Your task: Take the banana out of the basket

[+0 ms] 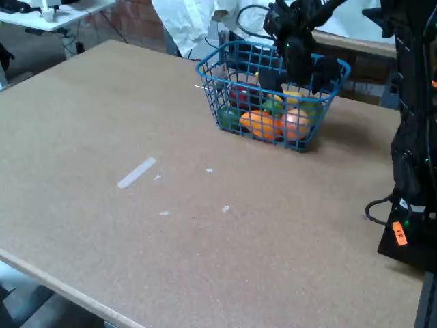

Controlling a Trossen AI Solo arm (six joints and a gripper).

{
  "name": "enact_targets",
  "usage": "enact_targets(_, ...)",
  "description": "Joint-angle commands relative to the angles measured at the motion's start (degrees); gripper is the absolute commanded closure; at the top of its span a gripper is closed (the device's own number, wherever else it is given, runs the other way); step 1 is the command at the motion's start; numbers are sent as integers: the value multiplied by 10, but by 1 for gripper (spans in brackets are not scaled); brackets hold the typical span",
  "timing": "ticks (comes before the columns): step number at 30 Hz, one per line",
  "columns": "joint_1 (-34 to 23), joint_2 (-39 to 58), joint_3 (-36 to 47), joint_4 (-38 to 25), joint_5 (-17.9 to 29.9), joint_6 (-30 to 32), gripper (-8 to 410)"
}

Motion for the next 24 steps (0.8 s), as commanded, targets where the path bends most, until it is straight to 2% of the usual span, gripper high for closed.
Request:
enact_targets(1, 0, 0, 0, 0, 3, -15, 41)
enact_targets(18, 0, 0, 0, 1, 2, -31, 42)
enact_targets(24, 0, 0, 0, 5, -9, -28, 64)
